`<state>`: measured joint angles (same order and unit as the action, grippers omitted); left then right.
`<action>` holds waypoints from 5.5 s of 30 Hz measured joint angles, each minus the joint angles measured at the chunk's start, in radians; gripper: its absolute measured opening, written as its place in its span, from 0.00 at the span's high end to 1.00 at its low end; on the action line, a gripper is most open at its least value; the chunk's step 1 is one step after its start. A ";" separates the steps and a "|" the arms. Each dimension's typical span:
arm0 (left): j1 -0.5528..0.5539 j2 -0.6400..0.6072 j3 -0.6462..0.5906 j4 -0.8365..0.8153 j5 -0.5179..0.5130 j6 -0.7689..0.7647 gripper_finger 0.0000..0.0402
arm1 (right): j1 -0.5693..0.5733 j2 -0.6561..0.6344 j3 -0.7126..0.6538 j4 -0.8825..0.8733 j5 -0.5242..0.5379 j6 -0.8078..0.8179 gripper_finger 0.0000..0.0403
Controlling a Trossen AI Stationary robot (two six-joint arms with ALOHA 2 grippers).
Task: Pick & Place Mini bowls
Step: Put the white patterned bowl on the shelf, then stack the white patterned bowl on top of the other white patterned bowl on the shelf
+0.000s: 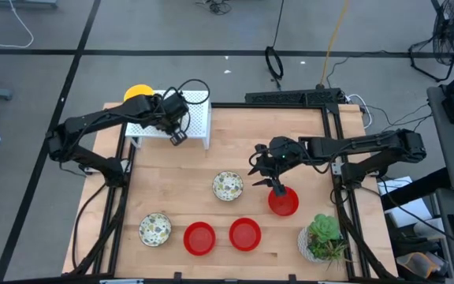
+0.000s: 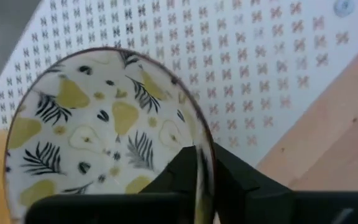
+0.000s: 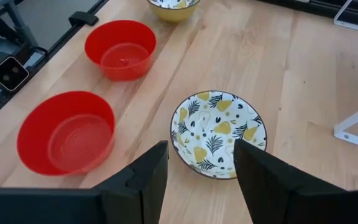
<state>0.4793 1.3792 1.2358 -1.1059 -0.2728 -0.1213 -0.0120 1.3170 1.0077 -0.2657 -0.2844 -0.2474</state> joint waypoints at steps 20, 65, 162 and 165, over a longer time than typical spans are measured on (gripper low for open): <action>0.000 0.000 0.061 -0.009 0.001 -0.065 0.55 | 0.000 -0.036 0.000 -0.018 0.002 0.045 0.58; -0.552 0.116 -0.355 0.910 0.341 0.234 0.48 | 0.000 -0.996 -0.738 0.353 0.187 0.274 0.58; -0.103 -0.040 0.086 -0.165 -0.097 0.017 0.84 | 0.000 -1.008 -0.976 0.747 0.441 0.359 0.58; -0.086 -0.040 0.086 -0.150 -0.102 0.041 0.83 | 0.000 -1.008 -0.976 0.747 0.441 0.359 0.58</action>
<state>0.3930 1.3396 1.3220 -1.2559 -0.3750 -0.0803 -0.0116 0.3092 0.0319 0.4812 0.1562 0.1116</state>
